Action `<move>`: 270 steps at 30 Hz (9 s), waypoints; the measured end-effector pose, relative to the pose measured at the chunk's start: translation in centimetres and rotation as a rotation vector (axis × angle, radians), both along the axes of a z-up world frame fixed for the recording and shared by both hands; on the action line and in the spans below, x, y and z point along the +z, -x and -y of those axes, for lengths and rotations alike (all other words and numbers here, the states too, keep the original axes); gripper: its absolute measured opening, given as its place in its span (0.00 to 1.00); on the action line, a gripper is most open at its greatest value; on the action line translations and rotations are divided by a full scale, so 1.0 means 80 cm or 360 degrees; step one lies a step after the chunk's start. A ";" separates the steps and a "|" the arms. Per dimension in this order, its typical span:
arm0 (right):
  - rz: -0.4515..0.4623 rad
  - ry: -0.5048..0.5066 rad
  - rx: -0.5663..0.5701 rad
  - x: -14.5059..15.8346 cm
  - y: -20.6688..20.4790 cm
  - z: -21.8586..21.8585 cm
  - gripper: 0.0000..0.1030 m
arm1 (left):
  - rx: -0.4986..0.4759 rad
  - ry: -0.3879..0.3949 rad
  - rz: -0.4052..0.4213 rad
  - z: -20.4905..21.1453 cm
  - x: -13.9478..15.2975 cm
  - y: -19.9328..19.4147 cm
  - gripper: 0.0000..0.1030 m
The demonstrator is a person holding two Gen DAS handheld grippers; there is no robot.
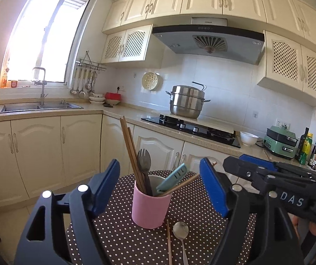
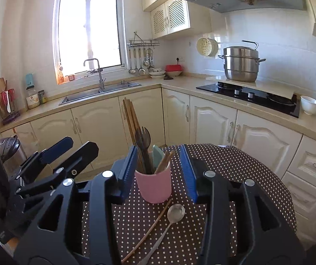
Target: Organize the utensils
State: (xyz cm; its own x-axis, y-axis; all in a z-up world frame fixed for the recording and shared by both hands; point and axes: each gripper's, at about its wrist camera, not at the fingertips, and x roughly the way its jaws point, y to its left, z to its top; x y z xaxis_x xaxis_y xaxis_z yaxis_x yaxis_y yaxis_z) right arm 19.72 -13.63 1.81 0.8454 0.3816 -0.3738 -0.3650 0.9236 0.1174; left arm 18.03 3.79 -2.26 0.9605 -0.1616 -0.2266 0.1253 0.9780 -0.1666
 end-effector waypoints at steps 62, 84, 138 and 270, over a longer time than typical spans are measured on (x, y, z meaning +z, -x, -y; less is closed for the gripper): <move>-0.1016 0.0444 0.0092 -0.219 -0.085 -0.054 0.12 | -0.0160 0.0030 -0.1338 -0.006 -0.209 -0.048 0.05; -0.1063 0.0326 0.0260 -0.221 0.000 0.011 0.05 | -0.0222 -0.0092 -0.1280 0.021 -0.203 -0.084 0.05; -0.0722 0.0311 0.0370 -0.111 0.028 -0.010 0.03 | -0.0172 -0.0126 -0.0659 0.029 -0.116 -0.038 0.05; 0.0419 0.0072 -0.0134 0.045 0.213 0.012 0.70 | 0.0202 -0.0090 0.0077 0.002 0.062 0.177 0.89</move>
